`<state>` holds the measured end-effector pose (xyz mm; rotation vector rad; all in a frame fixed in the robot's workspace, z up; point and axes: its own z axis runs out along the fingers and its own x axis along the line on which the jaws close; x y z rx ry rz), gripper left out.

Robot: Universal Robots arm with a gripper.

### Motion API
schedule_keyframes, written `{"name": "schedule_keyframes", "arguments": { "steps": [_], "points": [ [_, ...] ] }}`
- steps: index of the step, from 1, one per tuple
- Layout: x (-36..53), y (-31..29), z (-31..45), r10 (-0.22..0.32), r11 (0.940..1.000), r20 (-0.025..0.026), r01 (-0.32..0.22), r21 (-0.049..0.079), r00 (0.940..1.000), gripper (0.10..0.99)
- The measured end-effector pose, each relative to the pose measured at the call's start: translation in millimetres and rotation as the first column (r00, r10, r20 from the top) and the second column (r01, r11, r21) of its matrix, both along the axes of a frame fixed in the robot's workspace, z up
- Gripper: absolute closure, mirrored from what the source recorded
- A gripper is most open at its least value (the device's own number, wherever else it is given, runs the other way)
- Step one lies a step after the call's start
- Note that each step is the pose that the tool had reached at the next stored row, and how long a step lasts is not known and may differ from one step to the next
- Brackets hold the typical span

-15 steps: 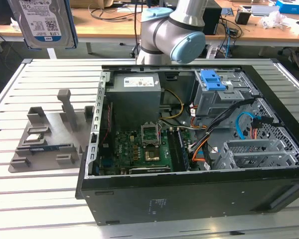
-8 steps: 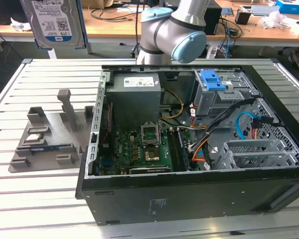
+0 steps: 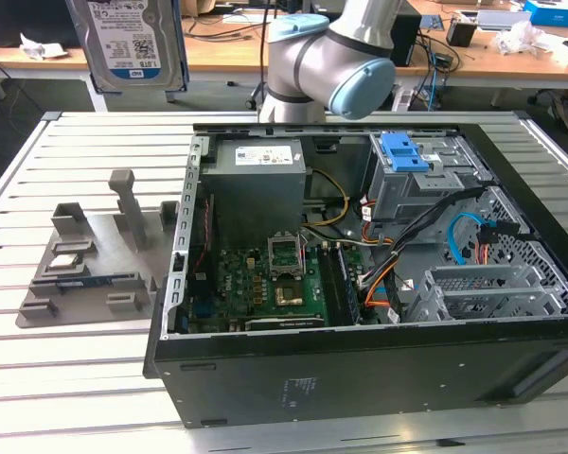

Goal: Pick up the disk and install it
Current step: 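Pick up the disk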

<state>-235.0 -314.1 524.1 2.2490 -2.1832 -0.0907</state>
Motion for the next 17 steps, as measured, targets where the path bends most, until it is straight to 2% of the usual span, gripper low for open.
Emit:
{"name": "schedule_keyframes", "arguments": {
  "steps": [6,14,15,17],
  "points": [
    [18.9,0.0,0.0,0.000,1.0000,0.0001,0.000,0.000,1.0000,0.722],
    [39.6,0.0,0.0,0.000,1.0000,0.0000,0.000,0.000,1.0000,0.722],
    [46.9,0.0,0.0,0.000,1.0000,-0.0001,0.000,0.000,1.0000,0.722],
    [52.3,0.0,0.0,0.000,1.0000,0.0000,0.000,0.000,1.0000,0.722]
  ]
}}
